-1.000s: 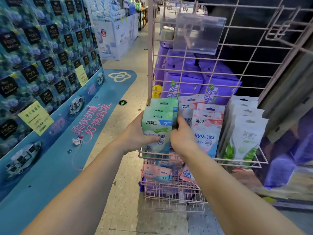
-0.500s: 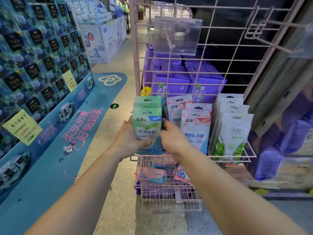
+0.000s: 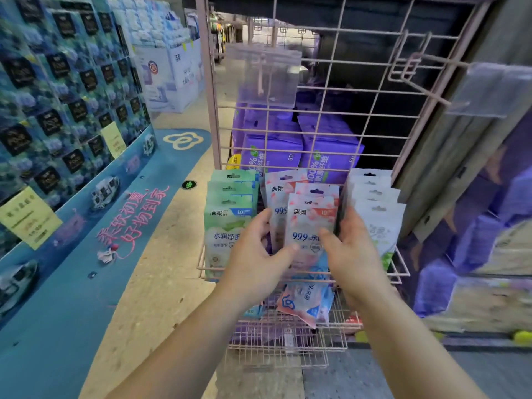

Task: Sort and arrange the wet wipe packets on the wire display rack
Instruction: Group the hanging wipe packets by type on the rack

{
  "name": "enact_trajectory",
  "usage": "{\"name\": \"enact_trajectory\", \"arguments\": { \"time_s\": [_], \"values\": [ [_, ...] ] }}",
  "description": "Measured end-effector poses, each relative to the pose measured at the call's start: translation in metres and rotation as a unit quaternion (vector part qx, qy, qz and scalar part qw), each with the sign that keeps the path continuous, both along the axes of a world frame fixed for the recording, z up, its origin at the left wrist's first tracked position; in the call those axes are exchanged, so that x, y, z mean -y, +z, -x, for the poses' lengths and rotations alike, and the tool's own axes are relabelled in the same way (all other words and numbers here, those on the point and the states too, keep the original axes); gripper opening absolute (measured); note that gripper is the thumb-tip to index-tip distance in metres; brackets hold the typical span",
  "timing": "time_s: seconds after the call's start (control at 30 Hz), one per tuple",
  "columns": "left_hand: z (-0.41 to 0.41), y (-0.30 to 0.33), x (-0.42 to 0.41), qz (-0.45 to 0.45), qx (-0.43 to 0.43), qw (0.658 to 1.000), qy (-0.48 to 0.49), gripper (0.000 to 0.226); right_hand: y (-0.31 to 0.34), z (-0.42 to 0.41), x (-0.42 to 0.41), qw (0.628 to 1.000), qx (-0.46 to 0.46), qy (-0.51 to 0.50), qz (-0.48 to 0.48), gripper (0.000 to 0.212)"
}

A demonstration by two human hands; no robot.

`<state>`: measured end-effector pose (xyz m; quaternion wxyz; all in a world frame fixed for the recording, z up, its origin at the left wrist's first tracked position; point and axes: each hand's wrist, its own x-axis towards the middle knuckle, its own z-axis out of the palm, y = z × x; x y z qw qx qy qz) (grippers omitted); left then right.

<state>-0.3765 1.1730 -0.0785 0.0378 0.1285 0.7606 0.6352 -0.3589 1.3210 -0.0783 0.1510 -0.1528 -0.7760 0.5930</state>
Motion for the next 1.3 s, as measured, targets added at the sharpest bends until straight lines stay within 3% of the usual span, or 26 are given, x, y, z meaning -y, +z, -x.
{"name": "enact_trajectory", "arguments": {
  "time_s": [0.07, 0.2, 0.33, 0.5, 0.6, 0.7, 0.8, 0.93, 1.03, 1.2, 1.3],
  "values": [
    [0.013, -0.006, -0.018, -0.03, 0.073, 0.996, -0.03, 0.051, -0.002, 0.009, -0.001, 1.0, 0.011, -0.002, 0.022, 0.053],
    [0.04, -0.006, -0.041, -0.08, 0.166, 0.981, 0.053, 0.082, -0.001, 0.03, -0.003, 0.993, 0.059, -0.009, 0.098, 0.048],
    [0.053, -0.003, -0.054, -0.134, 0.213, 0.963, 0.098, 0.061, -0.002, 0.045, 0.002, 0.994, 0.08, 0.043, 0.054, 0.03],
    [0.045, -0.015, -0.053, -0.175, 0.148, 0.968, 0.102, 0.04, -0.001, 0.049, 0.008, 0.992, 0.033, 0.081, 0.088, 0.053],
    [0.044, -0.015, -0.053, -0.151, 0.123, 0.977, 0.091, 0.038, -0.002, 0.052, 0.009, 0.988, 0.038, 0.084, 0.126, 0.076],
    [0.039, -0.012, -0.047, -0.118, 0.087, 0.986, 0.074, 0.056, 0.003, 0.039, 0.009, 0.987, 0.019, 0.096, 0.125, 0.061],
    [0.03, -0.01, -0.04, -0.108, 0.082, 0.99, 0.048, 0.068, -0.004, 0.025, 0.009, 0.988, 0.007, 0.089, 0.123, 0.062],
    [0.04, -0.012, -0.042, -0.045, 0.09, 0.993, 0.061, 0.055, -0.01, 0.032, 0.01, 0.982, 0.009, 0.041, 0.184, 0.068],
    [0.059, -0.024, -0.047, 0.016, 0.058, 0.994, 0.091, 0.063, -0.007, 0.048, 0.007, 0.98, 0.021, 0.045, 0.195, 0.077],
    [0.055, -0.002, -0.054, 0.01, 0.098, 0.991, 0.095, 0.065, 0.001, 0.06, -0.001, 0.971, 0.044, 0.071, 0.225, 0.064],
    [0.047, -0.003, -0.048, 0.044, 0.075, 0.993, 0.086, 0.067, -0.002, 0.056, -0.001, 0.972, 0.034, 0.091, 0.214, 0.077]
  ]
}}
